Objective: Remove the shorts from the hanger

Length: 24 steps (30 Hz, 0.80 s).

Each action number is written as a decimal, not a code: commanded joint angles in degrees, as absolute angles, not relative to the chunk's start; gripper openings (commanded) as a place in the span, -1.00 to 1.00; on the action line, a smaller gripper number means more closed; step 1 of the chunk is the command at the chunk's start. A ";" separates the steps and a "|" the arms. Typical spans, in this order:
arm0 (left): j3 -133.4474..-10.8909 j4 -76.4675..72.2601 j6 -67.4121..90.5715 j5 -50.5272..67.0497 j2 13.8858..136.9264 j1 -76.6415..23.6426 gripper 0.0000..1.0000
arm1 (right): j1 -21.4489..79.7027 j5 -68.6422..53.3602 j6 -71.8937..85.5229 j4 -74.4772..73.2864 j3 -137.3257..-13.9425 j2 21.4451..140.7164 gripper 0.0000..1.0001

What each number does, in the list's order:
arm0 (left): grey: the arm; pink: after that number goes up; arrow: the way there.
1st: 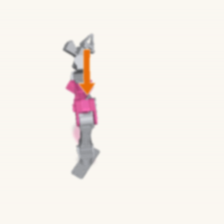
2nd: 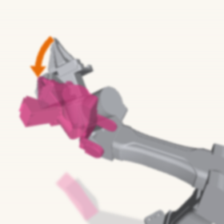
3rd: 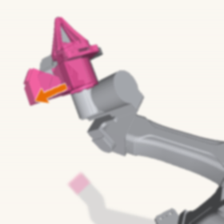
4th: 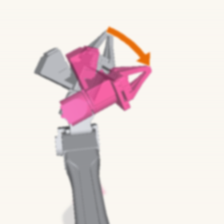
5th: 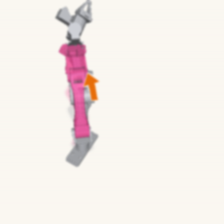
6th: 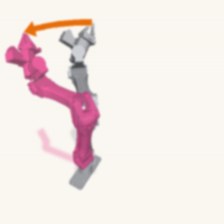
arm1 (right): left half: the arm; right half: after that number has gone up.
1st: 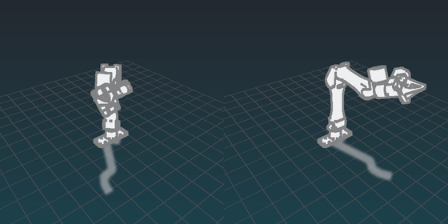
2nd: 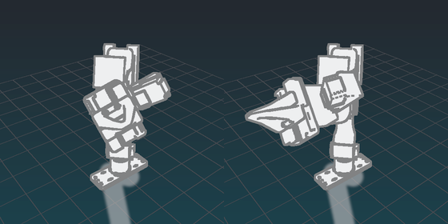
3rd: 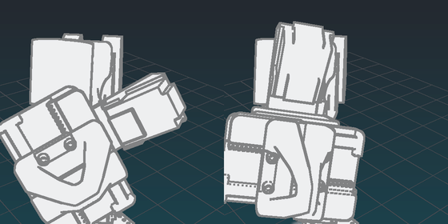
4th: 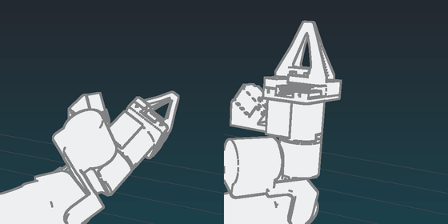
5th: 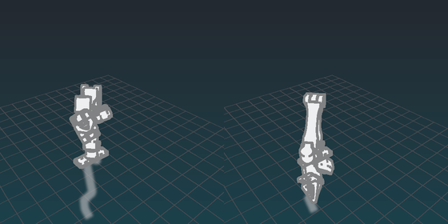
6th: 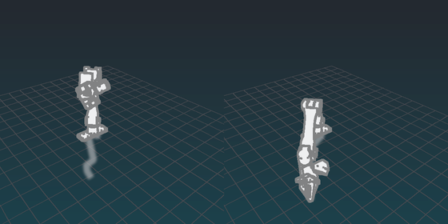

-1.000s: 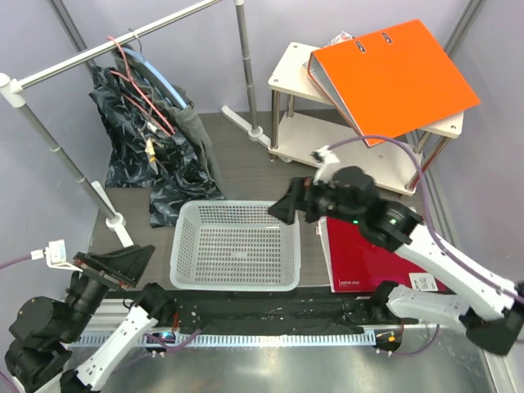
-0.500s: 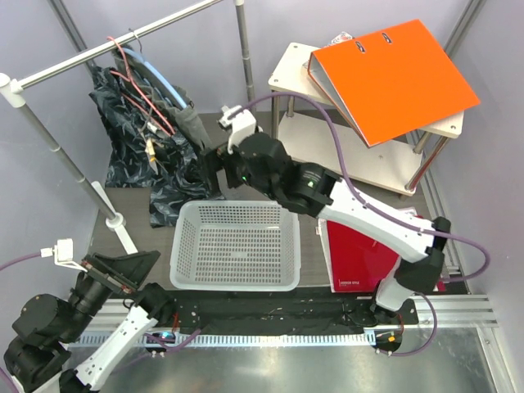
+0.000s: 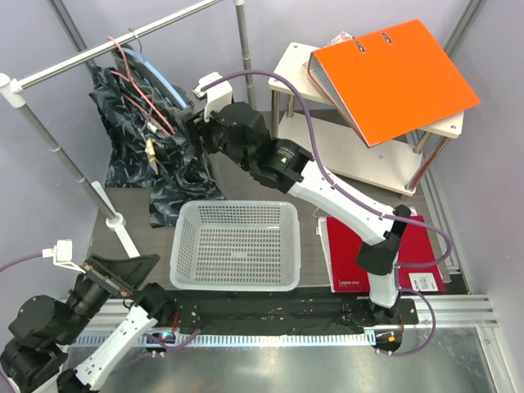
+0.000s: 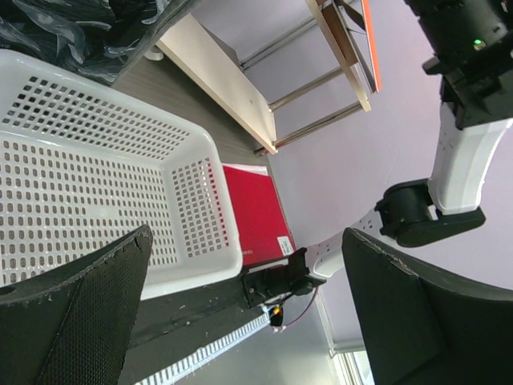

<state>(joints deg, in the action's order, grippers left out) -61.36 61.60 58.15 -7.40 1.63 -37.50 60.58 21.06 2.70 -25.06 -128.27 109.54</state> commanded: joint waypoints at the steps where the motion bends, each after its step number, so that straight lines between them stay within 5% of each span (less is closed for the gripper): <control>1: -63.28 61.96 59.67 -7.03 1.15 -37.71 1.00 | 58.28 20.48 0.26 -19.87 -131.92 111.53 0.30; 6: -62.67 61.70 60.91 -6.86 0.70 -37.71 0.99 | 57.48 15.91 -1.93 -15.05 -131.40 114.16 0.19; 18: -63.46 61.61 62.75 -7.38 0.70 -37.71 0.99 | 57.13 14.24 -3.87 -9.41 -135.53 118.74 -0.58; 24: -63.46 62.05 63.10 -8.26 -1.32 -37.71 1.00 | 57.13 14.68 -2.99 -8.96 -135.26 117.60 -0.73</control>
